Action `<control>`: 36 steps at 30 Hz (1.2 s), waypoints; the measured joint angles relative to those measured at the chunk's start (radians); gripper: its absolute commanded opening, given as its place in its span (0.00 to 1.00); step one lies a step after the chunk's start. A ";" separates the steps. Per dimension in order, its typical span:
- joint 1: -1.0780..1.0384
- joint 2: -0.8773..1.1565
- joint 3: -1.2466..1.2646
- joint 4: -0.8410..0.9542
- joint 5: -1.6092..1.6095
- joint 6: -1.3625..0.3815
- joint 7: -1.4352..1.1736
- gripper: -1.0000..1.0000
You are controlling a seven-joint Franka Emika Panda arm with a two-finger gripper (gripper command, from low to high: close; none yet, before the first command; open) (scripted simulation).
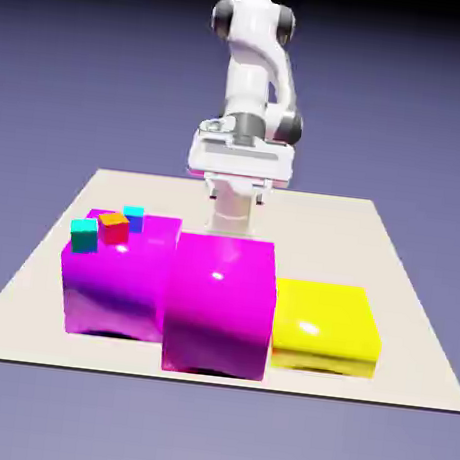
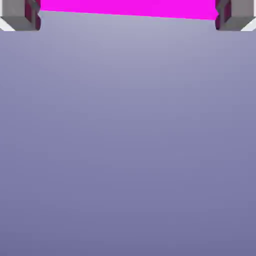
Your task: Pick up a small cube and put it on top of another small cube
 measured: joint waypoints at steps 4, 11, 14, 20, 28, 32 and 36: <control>-0.053 -0.007 0.012 0.093 -0.074 -0.174 0.042 0.50; -0.271 0.107 -0.037 0.181 -0.063 -0.478 0.026 0.50; -0.364 0.155 -0.058 0.219 -0.058 -0.609 0.019 0.50; -0.554 0.256 -0.101 0.294 -0.046 -0.870 0.004 0.50; -0.843 0.425 -0.179 0.371 0.010 -1.218 -0.043 0.50; -0.999 0.564 -0.249 0.309 0.157 -1.260 -0.130 0.50; -1.132 0.709 -0.322 0.234 0.318 -1.286 -0.224 0.50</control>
